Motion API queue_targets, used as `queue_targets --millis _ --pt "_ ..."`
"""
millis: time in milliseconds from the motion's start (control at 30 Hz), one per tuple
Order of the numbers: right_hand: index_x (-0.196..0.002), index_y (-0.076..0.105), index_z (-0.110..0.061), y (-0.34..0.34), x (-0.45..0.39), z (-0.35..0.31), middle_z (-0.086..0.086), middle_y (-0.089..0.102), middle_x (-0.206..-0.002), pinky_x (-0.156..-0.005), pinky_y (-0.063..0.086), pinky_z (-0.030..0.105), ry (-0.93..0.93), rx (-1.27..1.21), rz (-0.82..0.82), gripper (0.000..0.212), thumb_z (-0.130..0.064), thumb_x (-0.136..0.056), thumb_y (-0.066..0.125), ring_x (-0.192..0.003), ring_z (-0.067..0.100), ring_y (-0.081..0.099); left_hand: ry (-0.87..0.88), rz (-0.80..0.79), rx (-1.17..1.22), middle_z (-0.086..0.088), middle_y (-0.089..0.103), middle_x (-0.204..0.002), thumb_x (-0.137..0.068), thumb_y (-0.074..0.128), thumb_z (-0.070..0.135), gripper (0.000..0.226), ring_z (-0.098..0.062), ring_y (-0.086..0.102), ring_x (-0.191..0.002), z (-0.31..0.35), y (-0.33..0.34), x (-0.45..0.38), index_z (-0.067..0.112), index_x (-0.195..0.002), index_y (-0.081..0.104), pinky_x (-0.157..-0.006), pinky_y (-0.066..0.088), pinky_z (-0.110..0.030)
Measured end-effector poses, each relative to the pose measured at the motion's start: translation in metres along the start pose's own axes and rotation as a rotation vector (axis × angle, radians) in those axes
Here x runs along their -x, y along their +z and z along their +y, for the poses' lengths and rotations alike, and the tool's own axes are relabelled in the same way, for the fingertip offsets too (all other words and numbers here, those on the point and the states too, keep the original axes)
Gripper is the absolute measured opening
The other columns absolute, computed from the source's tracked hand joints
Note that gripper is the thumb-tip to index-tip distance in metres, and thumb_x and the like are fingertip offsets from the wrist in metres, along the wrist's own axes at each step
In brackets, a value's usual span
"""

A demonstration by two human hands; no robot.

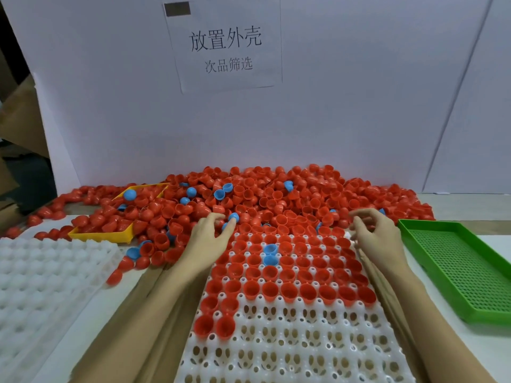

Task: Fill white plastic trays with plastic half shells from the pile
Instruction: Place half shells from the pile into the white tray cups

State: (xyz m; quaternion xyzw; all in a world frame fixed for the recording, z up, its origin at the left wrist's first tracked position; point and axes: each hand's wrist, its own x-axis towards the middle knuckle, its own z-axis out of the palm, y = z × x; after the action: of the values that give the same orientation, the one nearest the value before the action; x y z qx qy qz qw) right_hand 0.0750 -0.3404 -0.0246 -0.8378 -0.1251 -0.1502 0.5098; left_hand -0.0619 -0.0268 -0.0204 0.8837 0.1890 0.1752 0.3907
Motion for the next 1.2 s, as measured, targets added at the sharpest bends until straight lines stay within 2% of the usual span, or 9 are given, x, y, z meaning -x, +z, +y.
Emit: queue_targets --millis 67,133,233,600,733,800,1000,1133,1200 --pt "-0.087 0.071 -0.009 -0.006 -0.004 0.006 0.006 0.073 -0.075 -0.078 0.055 0.039 0.041 0.243 0.045 0.032 -0.026 -0.107 0.053 -0.079 0.032 0.073 -0.067 -0.028 0.074 -0.002 0.048 -0.144 -0.101 0.045 0.061 0.056 -0.019 0.044 -0.137 -0.009 0.013 -0.005 0.022 -0.142 0.049 -0.117 0.035 -0.039" --pt "-0.073 0.073 -0.004 -0.012 -0.006 0.005 0.01 0.072 -0.06 -0.078 0.06 0.047 0.184 0.26 -0.067 0.056 -0.037 -0.11 0.047 -0.067 0.034 0.074 -0.066 -0.048 0.098 0.001 0.045 -0.148 -0.1 0.04 0.065 0.059 -0.016 0.041 -0.139 -0.016 0.022 -0.005 0.026 -0.145 0.044 -0.114 0.031 -0.037" --pt "-0.067 0.074 -0.003 -0.012 -0.008 0.003 0.005 0.071 -0.053 -0.076 0.064 0.047 0.282 0.299 -0.208 0.067 -0.046 -0.109 0.045 -0.052 0.025 0.073 -0.058 -0.081 0.09 0.004 0.04 -0.155 -0.1 0.033 0.069 0.065 -0.014 0.037 -0.143 -0.02 0.031 -0.003 0.028 -0.15 0.038 -0.119 0.03 -0.04" --pt "-0.079 0.078 -0.007 -0.004 -0.005 0.004 0.006 0.078 -0.08 -0.091 0.061 0.049 0.273 0.022 -0.187 0.048 -0.036 -0.108 0.054 -0.081 0.023 0.074 -0.037 0.003 0.229 0.001 0.039 -0.154 -0.107 0.035 0.052 0.054 -0.005 0.037 -0.129 -0.01 0.036 -0.024 0.02 -0.149 0.044 -0.105 0.026 -0.025" --pt "-0.099 0.072 0.015 -0.005 -0.004 0.002 0.029 0.075 -0.101 -0.097 0.057 0.057 0.253 0.063 -0.213 0.058 -0.038 -0.109 0.051 -0.096 0.041 0.073 -0.038 -0.005 0.225 0.001 0.038 -0.155 -0.107 0.033 0.053 0.056 -0.013 0.039 -0.139 -0.008 0.04 -0.03 0.019 -0.151 0.043 -0.107 0.026 -0.027" --pt "-0.103 0.07 0.016 -0.003 -0.004 0.002 0.031 0.073 -0.107 -0.097 0.056 0.058 0.229 0.116 -0.214 0.059 -0.038 -0.109 0.049 -0.101 0.043 0.072 -0.041 -0.008 0.208 0.003 0.038 -0.155 -0.107 0.031 0.055 0.057 -0.014 0.039 -0.139 -0.008 0.041 -0.033 0.02 -0.151 0.043 -0.107 0.026 -0.028" --pt "-0.077 0.069 0.013 0.0 -0.01 0.011 0.027 0.073 -0.079 -0.092 0.058 0.058 0.221 0.16 -0.216 0.063 -0.037 -0.109 0.048 -0.081 0.04 0.072 -0.029 -0.009 0.227 0.003 0.037 -0.156 -0.108 0.029 0.053 0.055 -0.006 0.038 -0.129 -0.004 0.043 -0.037 0.021 -0.149 0.046 -0.108 0.025 -0.027" --pt "-0.095 0.08 0.001 0.0 -0.014 0.016 0.019 0.079 -0.091 -0.095 0.058 0.053 0.258 0.097 -0.214 0.052 -0.038 -0.109 0.049 -0.094 0.033 0.075 -0.076 -0.031 0.381 0.005 0.047 -0.153 -0.106 0.028 0.06 0.062 -0.011 0.044 -0.139 -0.005 0.037 -0.034 0.022 -0.15 0.049 -0.119 0.03 -0.033" --pt "-0.093 0.081 -0.007 -0.001 -0.014 0.02 0.008 0.079 -0.086 -0.089 0.059 0.047 0.253 0.094 -0.161 0.046 -0.036 -0.11 0.049 -0.089 0.025 0.074 -0.112 -0.062 0.478 0.01 0.06 -0.136 -0.105 0.028 0.064 0.063 -0.012 0.051 -0.134 -0.008 0.032 -0.03 0.023 -0.146 0.054 -0.112 0.039 -0.032"
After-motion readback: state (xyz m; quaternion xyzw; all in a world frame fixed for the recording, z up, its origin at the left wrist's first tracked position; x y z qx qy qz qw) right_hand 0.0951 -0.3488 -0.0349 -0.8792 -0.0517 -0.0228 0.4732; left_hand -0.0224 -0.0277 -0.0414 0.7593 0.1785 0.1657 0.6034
